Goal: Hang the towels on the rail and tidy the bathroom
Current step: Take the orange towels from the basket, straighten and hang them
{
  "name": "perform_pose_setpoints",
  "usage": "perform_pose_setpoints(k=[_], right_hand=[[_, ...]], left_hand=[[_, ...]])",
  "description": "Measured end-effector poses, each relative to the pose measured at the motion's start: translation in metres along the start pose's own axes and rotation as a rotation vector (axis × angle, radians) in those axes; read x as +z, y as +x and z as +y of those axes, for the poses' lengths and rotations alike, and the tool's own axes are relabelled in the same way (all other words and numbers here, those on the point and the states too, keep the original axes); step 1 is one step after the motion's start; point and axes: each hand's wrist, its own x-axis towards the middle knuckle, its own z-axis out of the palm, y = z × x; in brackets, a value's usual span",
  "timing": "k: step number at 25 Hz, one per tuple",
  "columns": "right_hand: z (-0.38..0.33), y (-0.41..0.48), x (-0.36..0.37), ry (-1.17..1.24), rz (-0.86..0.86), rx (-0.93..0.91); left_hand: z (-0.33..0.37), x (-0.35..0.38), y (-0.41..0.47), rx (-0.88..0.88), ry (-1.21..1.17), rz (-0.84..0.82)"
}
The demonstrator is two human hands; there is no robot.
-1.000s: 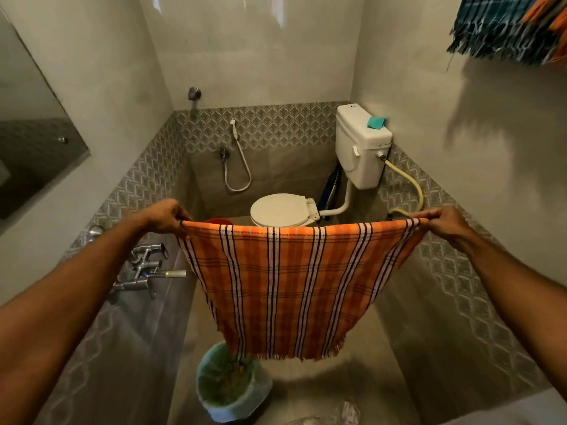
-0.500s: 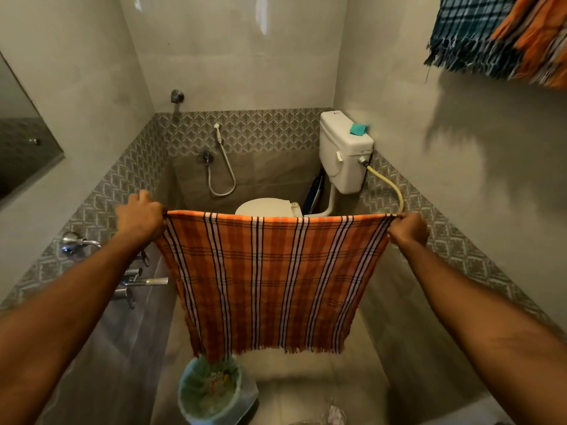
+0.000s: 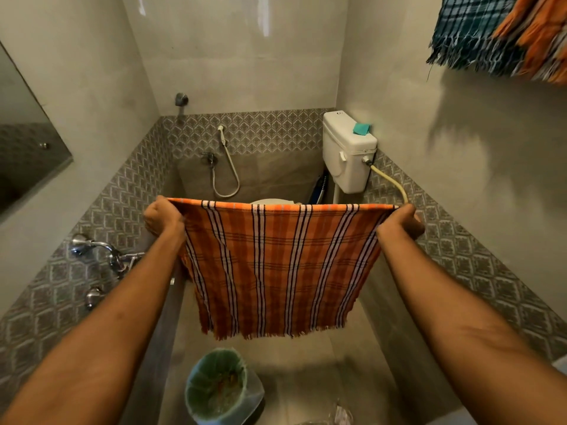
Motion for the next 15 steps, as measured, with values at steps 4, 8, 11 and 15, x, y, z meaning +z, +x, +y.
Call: perform_pose_setpoints(k=[4, 8, 11, 15], right_hand=[[0.005, 0.005, -0.001, -0.013, 0.082, 0.045], [-0.001, 0.008, 0.000, 0.114, 0.086, 0.030], [-0.010, -0.025, 0.026, 0.067, -0.242, -0.071], [-0.005, -0.134, 0.060, -0.158, -0.981, -0.327]], left_hand=[[0.004, 0.006, -0.017, -0.014, -0.100, 0.129], [0.009, 0.016, -0.028, 0.134, -0.168, 0.083], [0.010, 0.041, -0.063, 0.364, 0.033, -0.374], [0.002, 0.080, -0.137, 0.546, 0.362, -0.711]])
